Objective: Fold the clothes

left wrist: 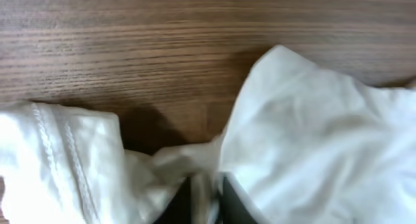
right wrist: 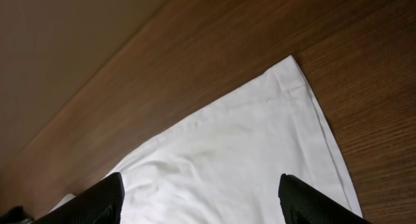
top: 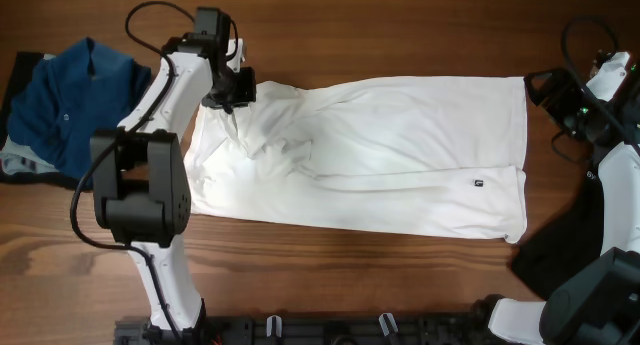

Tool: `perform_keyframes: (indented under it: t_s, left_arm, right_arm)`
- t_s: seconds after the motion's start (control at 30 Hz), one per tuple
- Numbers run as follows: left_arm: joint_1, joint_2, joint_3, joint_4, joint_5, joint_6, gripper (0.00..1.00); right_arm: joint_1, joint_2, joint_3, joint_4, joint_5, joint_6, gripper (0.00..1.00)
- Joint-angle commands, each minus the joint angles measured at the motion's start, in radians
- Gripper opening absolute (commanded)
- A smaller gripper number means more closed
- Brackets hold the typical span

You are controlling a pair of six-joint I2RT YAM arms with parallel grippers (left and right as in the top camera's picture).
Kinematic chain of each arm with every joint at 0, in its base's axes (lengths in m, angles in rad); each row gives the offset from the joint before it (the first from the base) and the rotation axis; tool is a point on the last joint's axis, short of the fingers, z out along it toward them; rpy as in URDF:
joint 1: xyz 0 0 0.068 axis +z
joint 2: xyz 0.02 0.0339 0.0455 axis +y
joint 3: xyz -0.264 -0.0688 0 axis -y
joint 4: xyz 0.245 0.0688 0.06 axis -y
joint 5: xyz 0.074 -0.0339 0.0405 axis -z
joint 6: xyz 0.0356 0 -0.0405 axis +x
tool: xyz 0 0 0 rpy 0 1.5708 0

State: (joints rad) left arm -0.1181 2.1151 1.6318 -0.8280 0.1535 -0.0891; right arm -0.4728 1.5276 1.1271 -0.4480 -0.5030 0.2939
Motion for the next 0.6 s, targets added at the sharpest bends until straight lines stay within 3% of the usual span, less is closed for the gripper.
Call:
perform_keyframes:
  t_s: [0.0, 0.1, 0.27, 0.57]
  left_arm:
    - [-0.005, -0.074, 0.005, -0.002, 0.033, 0.006, 0.04]
    - [-0.005, -0.076, 0.005, 0.025, 0.100, 0.006, 0.04]
    - [-0.005, -0.081, 0.006, 0.264, 0.307, 0.002, 0.04]
    - [-0.011, -0.074, 0.006, 0.578, 0.264, -0.005, 0.04]
  right_arm:
    - [0.004, 0.007, -0.004, -0.001, 0.010, 0.006, 0.77]
    - [0.004, 0.007, -0.004, 0.000, 0.011, 0.022, 0.77]
    - [0.004, 0.007, -0.004, 0.011, 0.011, 0.023, 0.77]
    - [0.004, 0.007, -0.004, 0.014, 0.013, 0.024, 0.77]
